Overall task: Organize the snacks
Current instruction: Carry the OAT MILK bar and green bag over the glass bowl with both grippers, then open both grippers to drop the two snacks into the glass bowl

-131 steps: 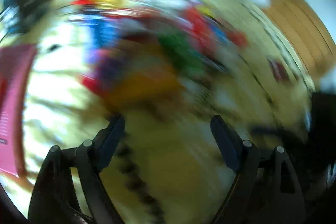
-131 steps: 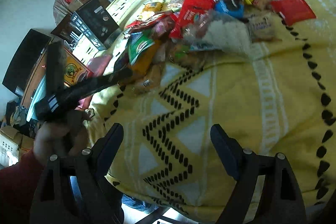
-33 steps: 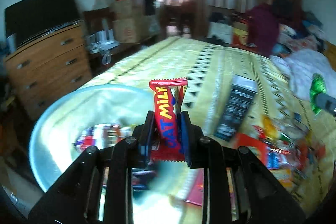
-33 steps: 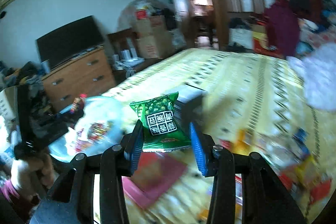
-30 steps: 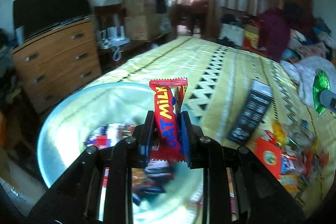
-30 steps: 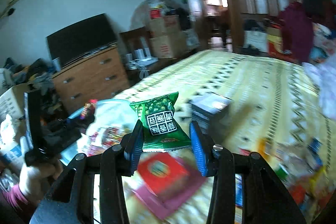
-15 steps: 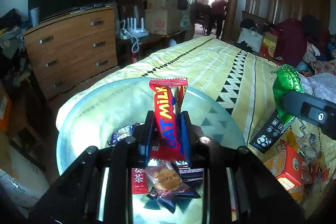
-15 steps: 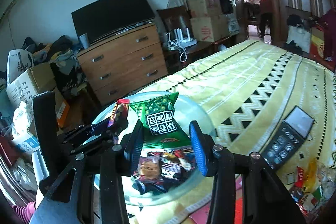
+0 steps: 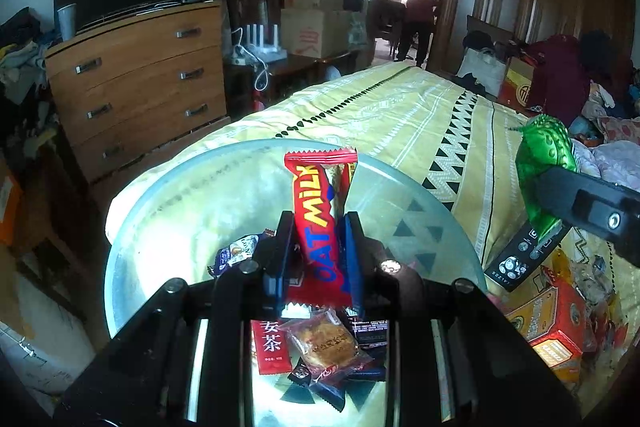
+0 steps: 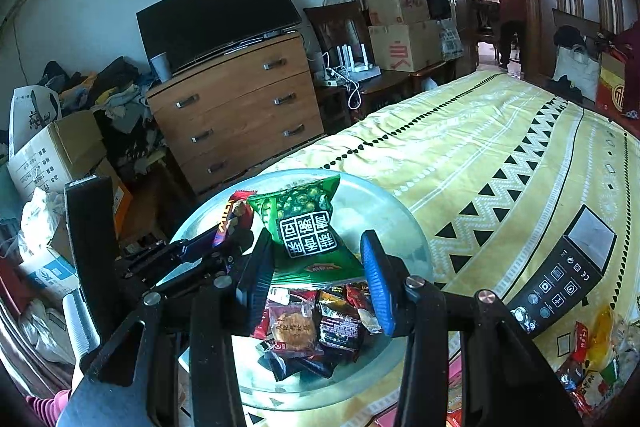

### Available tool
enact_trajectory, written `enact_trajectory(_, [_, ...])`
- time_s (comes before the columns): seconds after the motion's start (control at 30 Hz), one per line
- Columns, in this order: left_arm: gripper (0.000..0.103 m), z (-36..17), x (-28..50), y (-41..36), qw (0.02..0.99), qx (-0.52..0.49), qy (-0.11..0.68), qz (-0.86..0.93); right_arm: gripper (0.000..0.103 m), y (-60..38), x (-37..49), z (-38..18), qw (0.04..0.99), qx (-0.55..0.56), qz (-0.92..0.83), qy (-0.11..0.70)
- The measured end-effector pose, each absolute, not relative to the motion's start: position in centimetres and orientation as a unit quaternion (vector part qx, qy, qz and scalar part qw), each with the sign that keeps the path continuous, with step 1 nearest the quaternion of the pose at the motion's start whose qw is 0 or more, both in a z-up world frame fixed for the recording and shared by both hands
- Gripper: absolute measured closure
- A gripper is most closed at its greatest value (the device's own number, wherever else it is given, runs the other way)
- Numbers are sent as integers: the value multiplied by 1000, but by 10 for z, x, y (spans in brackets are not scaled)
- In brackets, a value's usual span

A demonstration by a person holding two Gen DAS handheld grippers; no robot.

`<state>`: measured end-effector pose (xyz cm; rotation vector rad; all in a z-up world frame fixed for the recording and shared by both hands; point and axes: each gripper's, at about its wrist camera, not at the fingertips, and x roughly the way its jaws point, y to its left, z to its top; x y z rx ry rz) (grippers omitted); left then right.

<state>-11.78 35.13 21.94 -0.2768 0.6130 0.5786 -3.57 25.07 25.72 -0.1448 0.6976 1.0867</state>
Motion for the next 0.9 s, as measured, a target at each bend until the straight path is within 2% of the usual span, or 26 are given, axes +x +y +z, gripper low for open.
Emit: enact_trajectory(0.9, [78,217,-117,355,896,-126,308,293,57,254,-29,245,793,-71,505,333])
